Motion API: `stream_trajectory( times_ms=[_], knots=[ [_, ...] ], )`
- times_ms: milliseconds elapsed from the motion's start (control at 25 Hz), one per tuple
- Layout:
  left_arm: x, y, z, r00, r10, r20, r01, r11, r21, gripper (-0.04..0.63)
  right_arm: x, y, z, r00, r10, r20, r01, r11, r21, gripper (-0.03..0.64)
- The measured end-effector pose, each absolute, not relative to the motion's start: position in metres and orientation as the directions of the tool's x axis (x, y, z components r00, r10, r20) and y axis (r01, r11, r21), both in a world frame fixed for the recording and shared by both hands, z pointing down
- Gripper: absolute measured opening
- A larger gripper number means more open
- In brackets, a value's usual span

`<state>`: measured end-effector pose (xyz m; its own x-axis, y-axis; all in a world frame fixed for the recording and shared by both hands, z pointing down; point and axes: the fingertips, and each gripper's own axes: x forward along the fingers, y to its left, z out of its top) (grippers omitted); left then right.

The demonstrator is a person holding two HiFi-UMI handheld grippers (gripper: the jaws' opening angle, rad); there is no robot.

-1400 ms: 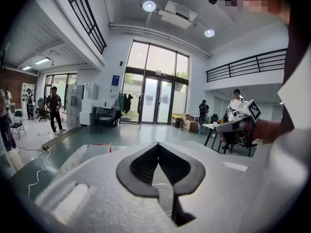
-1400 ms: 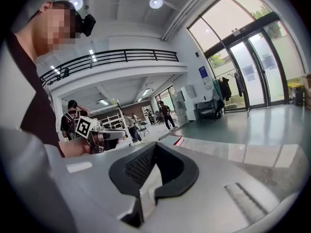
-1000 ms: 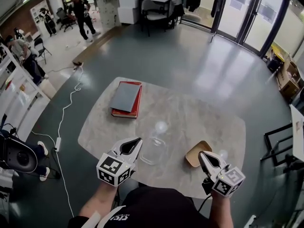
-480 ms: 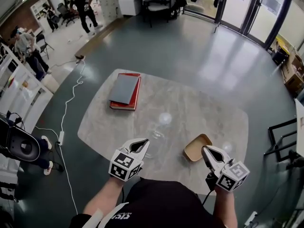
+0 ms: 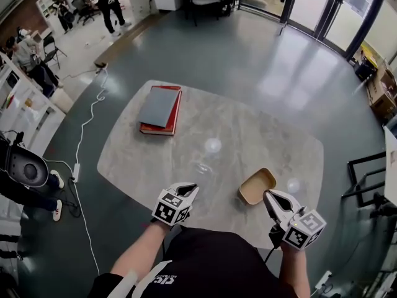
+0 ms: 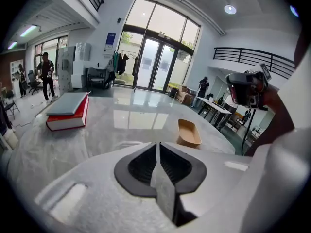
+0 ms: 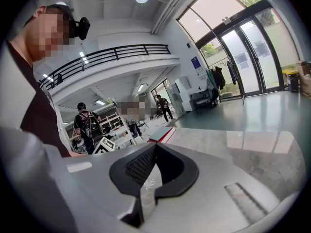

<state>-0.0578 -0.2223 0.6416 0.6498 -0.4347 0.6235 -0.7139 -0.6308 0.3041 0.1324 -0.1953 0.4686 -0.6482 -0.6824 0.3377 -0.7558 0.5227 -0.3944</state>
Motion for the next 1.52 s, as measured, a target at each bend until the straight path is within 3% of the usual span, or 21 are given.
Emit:
stream_trajectory(
  times_ms=[440,760,1520],
  knots=[
    [-0.051,-0.218,0.718,0.662,-0.337,0.670,-0.724,-0.518,0.455,0.091,0.145,-0.189,0.469,-0.610,-0.701,0.371,-0.788,0.482,-0.384,0.003],
    [-0.030,-0.219,0.747,0.645,-0.267,0.716,-0.678,-0.632,0.375,0.150,0.148,-0.192,0.471,-0.597,-0.711,0.371,-0.794,0.459,-0.398,0.003],
    [-0.022,-0.208,0.786,0.541,-0.248,0.804,-0.674,-0.699,0.238,0.150,0.146,-0.202,0.483,-0.611,-0.685,0.396,-0.784,0.454,-0.424,0.003]
  ],
)
